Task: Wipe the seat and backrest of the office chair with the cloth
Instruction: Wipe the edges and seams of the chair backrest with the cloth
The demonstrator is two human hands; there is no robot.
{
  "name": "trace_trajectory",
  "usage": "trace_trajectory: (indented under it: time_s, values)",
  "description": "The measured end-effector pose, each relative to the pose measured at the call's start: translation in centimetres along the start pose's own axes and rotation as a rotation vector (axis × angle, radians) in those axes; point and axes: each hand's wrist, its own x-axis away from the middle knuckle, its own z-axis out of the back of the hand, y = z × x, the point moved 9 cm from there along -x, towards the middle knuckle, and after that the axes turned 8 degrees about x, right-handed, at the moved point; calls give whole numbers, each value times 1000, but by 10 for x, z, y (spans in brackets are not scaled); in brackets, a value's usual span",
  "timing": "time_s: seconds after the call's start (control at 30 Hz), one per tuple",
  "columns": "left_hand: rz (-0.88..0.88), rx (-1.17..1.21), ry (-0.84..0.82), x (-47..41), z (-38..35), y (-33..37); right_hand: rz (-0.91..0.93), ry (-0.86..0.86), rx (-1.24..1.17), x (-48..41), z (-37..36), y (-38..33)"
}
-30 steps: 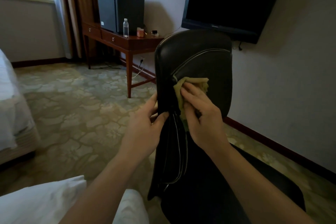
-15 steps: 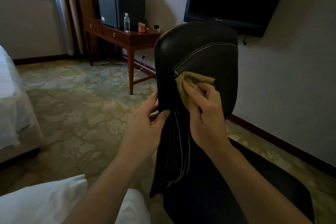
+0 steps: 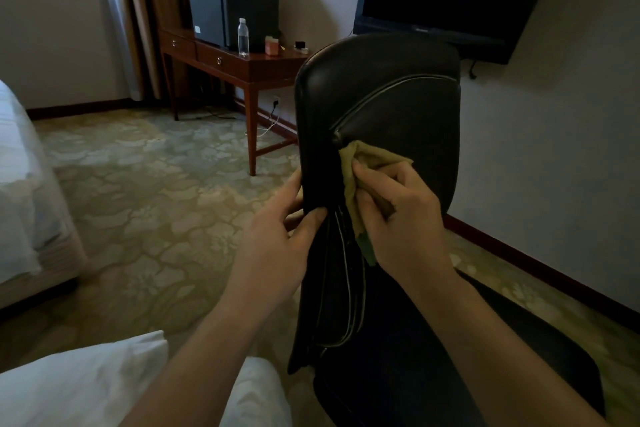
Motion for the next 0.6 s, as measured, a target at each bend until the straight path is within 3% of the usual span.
trace_trajectory:
  time_s: [0.27,0.6]
  values:
    - [-15,11,24,3,-2,5,86,90,3,-11,8,-13]
    - [-22,64,38,3,1,-1,149,15,4,0,1,-1]
